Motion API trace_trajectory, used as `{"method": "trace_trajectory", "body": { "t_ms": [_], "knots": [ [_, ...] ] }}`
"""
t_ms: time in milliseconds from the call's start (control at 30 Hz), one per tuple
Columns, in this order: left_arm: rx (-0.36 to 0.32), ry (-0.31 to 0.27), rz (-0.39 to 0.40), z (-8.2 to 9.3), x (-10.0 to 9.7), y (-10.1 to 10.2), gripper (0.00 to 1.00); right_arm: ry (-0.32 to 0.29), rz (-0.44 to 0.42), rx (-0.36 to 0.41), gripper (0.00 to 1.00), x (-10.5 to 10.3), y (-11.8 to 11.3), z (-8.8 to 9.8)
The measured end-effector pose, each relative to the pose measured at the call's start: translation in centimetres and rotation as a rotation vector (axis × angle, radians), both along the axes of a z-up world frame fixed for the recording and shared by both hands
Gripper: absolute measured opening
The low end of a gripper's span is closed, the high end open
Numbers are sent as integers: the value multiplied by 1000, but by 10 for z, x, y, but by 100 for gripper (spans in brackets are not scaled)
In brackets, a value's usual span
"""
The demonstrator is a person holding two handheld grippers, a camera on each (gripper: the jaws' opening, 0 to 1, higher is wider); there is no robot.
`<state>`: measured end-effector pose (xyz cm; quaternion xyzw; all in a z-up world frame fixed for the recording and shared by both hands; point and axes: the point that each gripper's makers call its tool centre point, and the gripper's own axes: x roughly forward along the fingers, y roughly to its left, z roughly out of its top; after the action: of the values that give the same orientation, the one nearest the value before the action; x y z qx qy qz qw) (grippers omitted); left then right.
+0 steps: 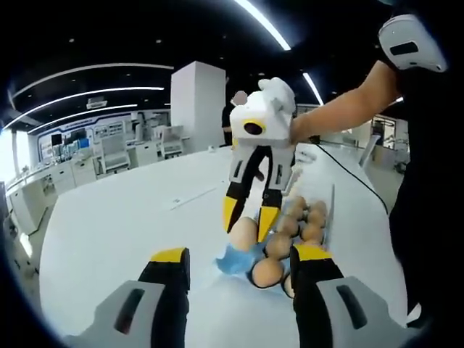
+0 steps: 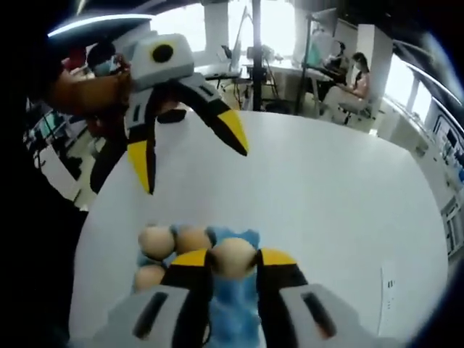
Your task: Place the egg into an empty slot of the egg tray after lifting it from the table, then release the egg inside the slot.
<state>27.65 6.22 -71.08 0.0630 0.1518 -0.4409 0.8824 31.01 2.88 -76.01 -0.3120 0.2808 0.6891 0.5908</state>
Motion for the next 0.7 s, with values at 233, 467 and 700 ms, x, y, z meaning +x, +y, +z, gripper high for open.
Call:
{"method": "trace_trajectory", "body": {
  "t_ms": [233, 467, 700],
  "knots": [
    [2, 4, 8, -2, 0, 3, 56, 15, -9, -1, 24, 1, 9, -10],
    [0, 6, 8, -4, 1, 2, 56, 25, -17, -27, 24, 3, 11, -26],
    [3, 8, 11, -5, 1, 5, 56, 33, -19, -27, 24, 2, 15, -33]
  ]
}}
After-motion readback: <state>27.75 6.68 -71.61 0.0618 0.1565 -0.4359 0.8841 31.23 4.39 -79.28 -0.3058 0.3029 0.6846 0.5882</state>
